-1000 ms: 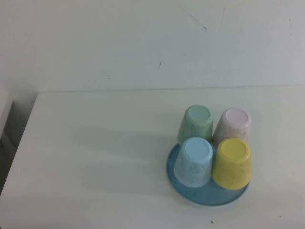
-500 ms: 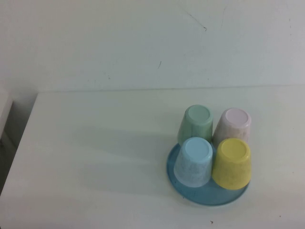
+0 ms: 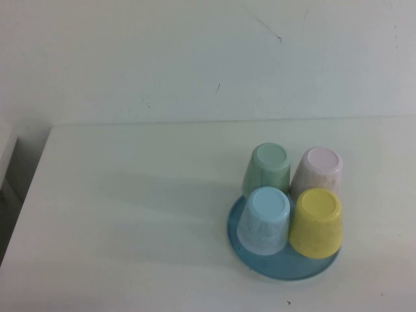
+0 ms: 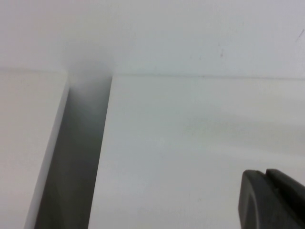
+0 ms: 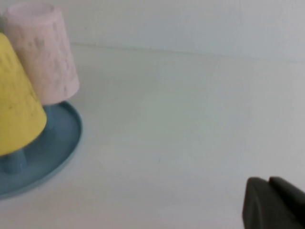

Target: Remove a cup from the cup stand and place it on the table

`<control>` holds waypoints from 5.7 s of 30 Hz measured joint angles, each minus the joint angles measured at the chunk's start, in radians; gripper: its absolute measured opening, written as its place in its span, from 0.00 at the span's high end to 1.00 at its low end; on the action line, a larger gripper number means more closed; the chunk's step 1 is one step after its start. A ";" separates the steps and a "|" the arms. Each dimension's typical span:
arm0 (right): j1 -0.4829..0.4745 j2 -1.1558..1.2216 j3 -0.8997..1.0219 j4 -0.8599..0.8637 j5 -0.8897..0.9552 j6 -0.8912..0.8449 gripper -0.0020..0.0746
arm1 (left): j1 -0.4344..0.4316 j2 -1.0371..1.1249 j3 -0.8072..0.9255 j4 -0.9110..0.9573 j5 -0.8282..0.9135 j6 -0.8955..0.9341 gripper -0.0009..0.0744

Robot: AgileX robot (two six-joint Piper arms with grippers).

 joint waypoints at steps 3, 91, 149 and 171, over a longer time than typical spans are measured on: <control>0.000 0.000 0.000 -0.035 -0.114 0.000 0.98 | 0.000 0.000 0.000 0.000 -0.089 0.004 0.99; 0.310 1.673 -1.258 0.507 0.670 -1.186 0.07 | 0.000 0.795 -0.535 -0.955 0.350 1.127 0.99; 0.310 1.666 -1.823 0.828 0.929 -0.719 0.27 | 0.000 0.795 -0.560 -1.599 0.442 0.958 0.81; 0.436 1.840 -1.827 1.345 0.923 -0.792 0.27 | 0.000 0.795 -0.667 -1.601 0.487 0.834 0.29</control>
